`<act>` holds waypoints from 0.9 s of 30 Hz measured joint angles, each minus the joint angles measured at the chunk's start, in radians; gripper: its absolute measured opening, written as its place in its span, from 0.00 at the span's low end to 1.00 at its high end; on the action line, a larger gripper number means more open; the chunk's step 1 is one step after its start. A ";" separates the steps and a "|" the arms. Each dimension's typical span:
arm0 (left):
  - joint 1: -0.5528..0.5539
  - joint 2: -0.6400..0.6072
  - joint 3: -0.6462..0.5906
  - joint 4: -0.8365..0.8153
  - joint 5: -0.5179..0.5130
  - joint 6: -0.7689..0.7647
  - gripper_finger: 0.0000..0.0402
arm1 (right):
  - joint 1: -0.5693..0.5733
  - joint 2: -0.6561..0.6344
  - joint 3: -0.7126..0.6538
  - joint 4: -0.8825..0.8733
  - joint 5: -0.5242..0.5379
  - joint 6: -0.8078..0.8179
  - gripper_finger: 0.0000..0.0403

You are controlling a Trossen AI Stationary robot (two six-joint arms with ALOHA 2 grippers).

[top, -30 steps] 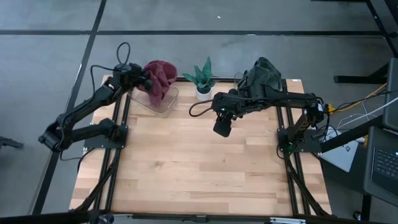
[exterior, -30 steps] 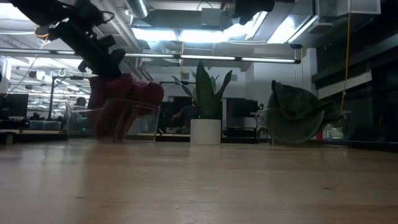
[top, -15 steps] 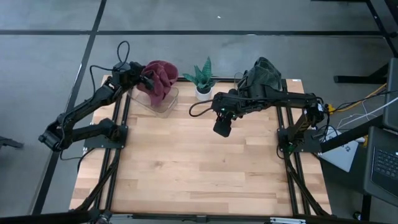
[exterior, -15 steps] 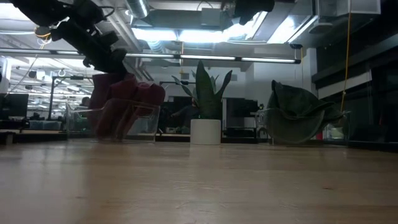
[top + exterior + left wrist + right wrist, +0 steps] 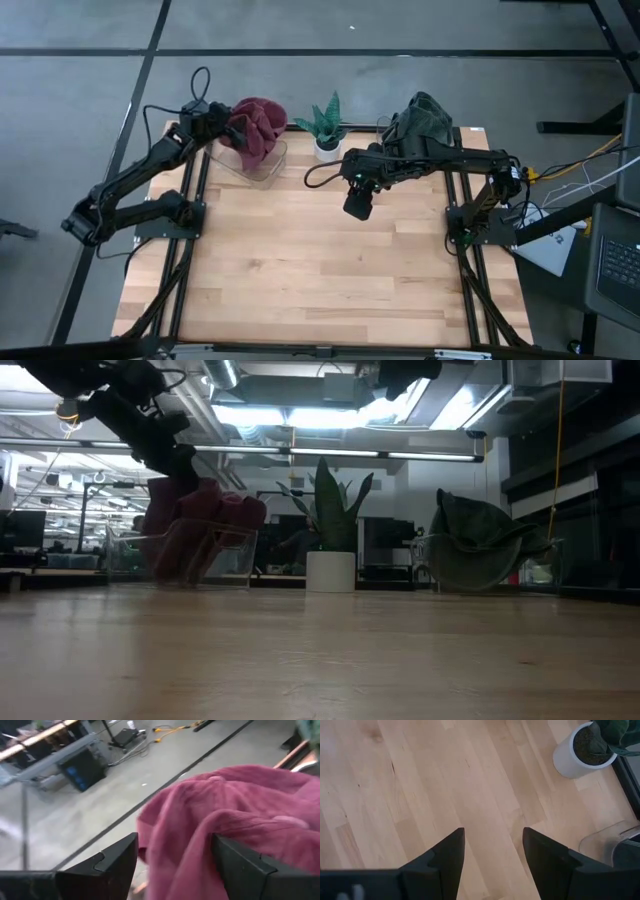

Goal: Pick & Place hat

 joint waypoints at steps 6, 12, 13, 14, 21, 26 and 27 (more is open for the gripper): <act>0.000 -0.058 0.024 -0.089 -0.059 0.035 0.62 | 0.000 0.000 0.000 0.000 0.000 0.000 0.49; 0.000 -0.134 0.024 -0.139 -0.087 0.055 0.62 | 0.000 0.000 0.000 0.000 0.000 -0.009 0.49; 0.000 -0.148 0.024 -0.144 -0.093 0.054 0.62 | 0.000 0.000 0.000 0.000 0.000 -0.010 0.49; 0.000 -0.160 0.024 -0.147 -0.088 0.054 0.62 | 0.000 0.000 0.000 -0.001 0.000 -0.010 0.49; 0.000 -0.232 0.024 -0.162 -0.025 -0.016 0.61 | -0.001 0.000 0.000 -0.006 0.000 -0.046 0.49; 0.000 -0.311 0.033 -0.170 -0.009 -0.140 0.61 | -0.006 0.000 0.000 -0.082 0.011 -0.129 0.49; 0.000 -0.330 0.042 -0.189 0.005 -0.198 0.61 | -0.006 0.000 0.000 -0.096 0.039 -0.106 0.49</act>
